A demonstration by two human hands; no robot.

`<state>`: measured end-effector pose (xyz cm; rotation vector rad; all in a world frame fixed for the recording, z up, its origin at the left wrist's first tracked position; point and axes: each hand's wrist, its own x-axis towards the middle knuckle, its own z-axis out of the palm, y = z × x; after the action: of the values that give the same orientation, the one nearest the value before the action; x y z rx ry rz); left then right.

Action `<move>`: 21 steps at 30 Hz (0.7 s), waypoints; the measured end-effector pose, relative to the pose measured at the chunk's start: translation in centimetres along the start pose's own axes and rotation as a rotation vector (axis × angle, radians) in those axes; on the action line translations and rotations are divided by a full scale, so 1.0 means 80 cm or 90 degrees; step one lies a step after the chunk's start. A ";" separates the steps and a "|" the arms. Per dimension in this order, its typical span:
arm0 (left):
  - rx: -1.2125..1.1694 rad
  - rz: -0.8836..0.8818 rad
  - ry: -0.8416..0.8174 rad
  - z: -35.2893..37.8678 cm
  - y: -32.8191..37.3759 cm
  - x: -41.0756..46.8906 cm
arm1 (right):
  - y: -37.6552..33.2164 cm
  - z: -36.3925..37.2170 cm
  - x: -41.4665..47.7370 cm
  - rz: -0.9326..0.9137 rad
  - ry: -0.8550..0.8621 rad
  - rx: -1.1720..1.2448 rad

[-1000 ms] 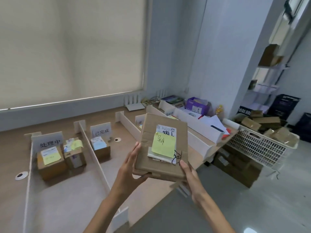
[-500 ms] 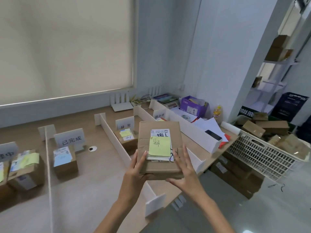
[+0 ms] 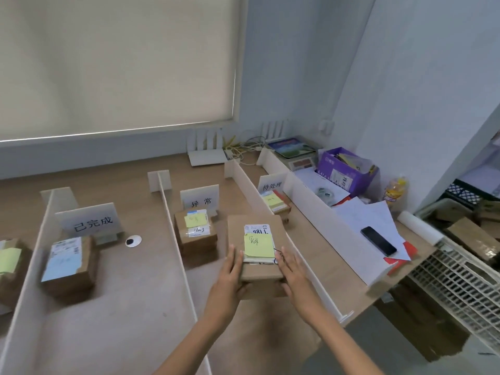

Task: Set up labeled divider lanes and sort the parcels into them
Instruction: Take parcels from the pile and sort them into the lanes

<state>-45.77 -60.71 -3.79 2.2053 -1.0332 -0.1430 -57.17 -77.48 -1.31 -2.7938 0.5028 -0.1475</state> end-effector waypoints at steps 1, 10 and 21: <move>0.005 -0.017 -0.015 0.014 -0.004 0.008 | 0.014 0.013 0.012 0.003 -0.033 -0.004; 0.174 -0.255 -0.176 0.125 -0.038 0.045 | 0.075 0.109 0.089 -0.036 -0.292 -0.085; 0.397 -0.358 -0.137 0.126 -0.051 0.256 | 0.128 0.099 0.288 -0.137 -0.334 -0.095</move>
<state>-32.95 -78.91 -10.29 3.0711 -0.5724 -0.3529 -37.77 -92.66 -10.93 -2.8580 0.0868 0.5852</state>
